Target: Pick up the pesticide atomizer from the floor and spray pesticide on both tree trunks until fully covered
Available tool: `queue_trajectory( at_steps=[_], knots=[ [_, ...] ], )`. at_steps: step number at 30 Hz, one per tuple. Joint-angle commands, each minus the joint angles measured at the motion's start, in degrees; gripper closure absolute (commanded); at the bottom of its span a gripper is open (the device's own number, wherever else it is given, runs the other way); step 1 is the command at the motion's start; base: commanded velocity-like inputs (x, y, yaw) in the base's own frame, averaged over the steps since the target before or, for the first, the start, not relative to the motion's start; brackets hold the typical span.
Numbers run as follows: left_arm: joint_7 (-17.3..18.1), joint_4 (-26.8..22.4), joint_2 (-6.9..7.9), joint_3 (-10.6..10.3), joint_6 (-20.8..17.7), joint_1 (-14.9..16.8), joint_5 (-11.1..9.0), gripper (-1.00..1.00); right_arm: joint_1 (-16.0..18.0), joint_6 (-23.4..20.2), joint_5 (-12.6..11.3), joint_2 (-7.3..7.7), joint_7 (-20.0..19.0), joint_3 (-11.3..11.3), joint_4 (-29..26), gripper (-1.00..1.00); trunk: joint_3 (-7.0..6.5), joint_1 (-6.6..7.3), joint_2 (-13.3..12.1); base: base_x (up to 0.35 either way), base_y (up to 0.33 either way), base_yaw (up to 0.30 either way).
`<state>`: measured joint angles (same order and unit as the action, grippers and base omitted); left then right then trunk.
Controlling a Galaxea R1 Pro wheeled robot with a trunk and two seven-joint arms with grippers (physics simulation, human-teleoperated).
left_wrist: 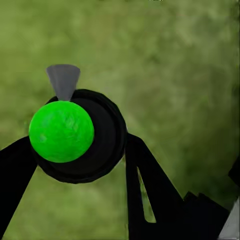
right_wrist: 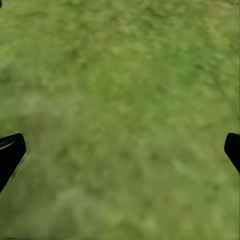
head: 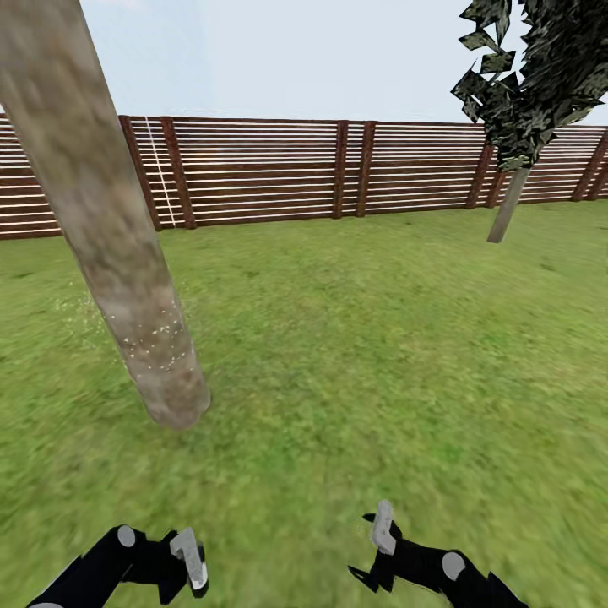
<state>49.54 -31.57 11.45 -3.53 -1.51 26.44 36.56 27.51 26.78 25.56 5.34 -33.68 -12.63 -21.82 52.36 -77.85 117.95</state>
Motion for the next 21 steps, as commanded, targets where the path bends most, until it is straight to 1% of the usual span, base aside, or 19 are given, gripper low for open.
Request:
queue_trajectory(
  at_steps=[1, 3, 4, 6, 7, 9, 10, 11, 12, 13, 14, 15, 17, 18, 19, 20, 21],
  knots=[
    [0.81, -0.14, 0.01, -0.21, 0.05, 0.02, 0.29, 1.00, 0.01, -0.04, 0.88, 0.09, -0.80, 0.05, -0.81, -1.00, 0.05, 0.01, 0.02, -0.011, 0.001, 0.000],
    [1.34, -0.17, -0.18, -0.17, 0.22, 0.02, 0.40, 1.00, 0.01, -0.38, 1.14, 0.11, -1.43, 0.02, -1.54, -1.00, 0.05, 0.01, 0.02, -0.004, 0.000, 0.000],
    [1.47, -0.16, -0.33, -0.37, 0.21, 0.02, 0.43, 1.00, 0.00, -0.45, 1.25, 0.08, -1.56, -0.06, -2.02, 1.00, 0.05, 0.01, 0.02, -0.001, 0.000, 0.000],
    [1.51, -0.21, -0.69, -1.42, 0.10, 0.12, 0.41, 1.00, 0.00, -0.37, 1.48, -0.02, -1.70, -0.16, -2.42, 1.00, 0.05, 0.01, 0.02, 0.000, 0.000, 0.000],
    [1.52, -0.23, -1.00, -1.74, 0.08, 0.20, 0.40, 1.00, 0.00, -0.39, 2.06, -0.09, -1.72, -0.18, -2.64, 1.00, 0.05, 0.01, 0.02, 0.000, 0.000, 0.000],
    [1.64, -0.24, -2.33, -2.09, 0.00, 0.49, 0.57, 1.00, 0.00, -0.55, 4.18, -0.70, -2.22, -0.19, -5.02, 1.00, 0.05, 0.01, 0.02, 0.000, 0.000, 0.000],
    [1.71, -0.24, -2.96, -2.15, -0.09, 0.59, 1.13, 1.00, 0.00, -1.07, 5.03, -1.95, -4.14, -0.20, -6.14, 1.00, 0.05, 0.01, 0.02, 0.000, 0.000, 0.000],
    [1.75, -0.25, -3.64, -2.19, -0.26, 0.72, 2.36, 1.00, 0.00, -3.06, 5.82, -3.21, -6.60, -0.17, -7.33, 1.00, 0.05, 0.01, 0.02, 0.000, 0.000, 0.000],
    [1.77, -0.25, -4.63, -2.19, -0.42, 0.86, 4.35, 1.00, 0.02, -6.26, 6.50, -4.40, -8.36, -0.18, -9.73, 1.00, 0.05, 0.01, 0.02, 0.000, 0.000, 0.000],
    [1.80, -0.25, -5.79, -2.18, -0.54, 0.88, 6.08, 1.00, 0.02, -8.37, 6.77, -5.12, -9.28, -0.19, -12.04, 1.00, 0.05, 0.01, 0.02, 0.000, 0.000, 0.000],
    [1.80, -0.25, -8.11, -2.21, -0.66, 0.89, 8.13, 1.00, 0.02, -9.72, 7.55, -7.52, -11.03, -0.20, -13.94, 1.00, 0.05, 0.01, 0.02, 0.000, 0.000, 0.000],
    [1.79, -0.25, -9.19, -2.19, -0.74, 0.89, 9.87, 1.00, 0.01, -9.92, 9.62, -8.75, -11.63, -0.20, -14.41, 1.00, 0.05, 0.01, 0.02, 0.000, 0.000, 0.000],
    [1.79, -0.25, -10.15, -2.18, -0.95, 0.89, 11.10, 1.00, 0.01, -9.97, 10.64, -9.70, -11.79, -0.20, -14.68, 1.00, 0.05, 0.01, 0.02, 0.000, 0.000, 0.000],
    [1.75, -0.26, -10.68, -2.18, -1.00, 0.89, 11.40, 1.00, 0.01, -9.98, 10.85, -10.69, -11.88, -0.20, -14.72, 1.00, 0.05, 0.01, 0.02, 0.000, 0.000, 0.000],
    [1.72, -0.35, -10.93, -2.18, -1.05, 0.91, 11.54, 1.00, 0.05, -9.99, 10.99, -11.59, -12.21, -0.20, -14.75, 1.00, 0.05, 0.01, 0.02, 0.000, 0.000, 0.000],
    [1.71, -0.58, -11.04, -2.18, -1.05, 0.94, 11.64, 1.00, 0.06, -9.99, 11.09, -12.69, -13.65, -0.20, -14.84, 1.00, 0.05, 0.01, 0.02, 0.000, 0.000, 0.000],
    [1.70, -1.07, -11.00, -2.18, -1.02, 0.93, 11.67, 1.00, 0.08, -10.05, 11.16, -13.23, -14.49, -0.20, -15.41, 1.00, 0.05, 0.01, 0.02, 0.000, 0.000, 0.000]
  ],
)
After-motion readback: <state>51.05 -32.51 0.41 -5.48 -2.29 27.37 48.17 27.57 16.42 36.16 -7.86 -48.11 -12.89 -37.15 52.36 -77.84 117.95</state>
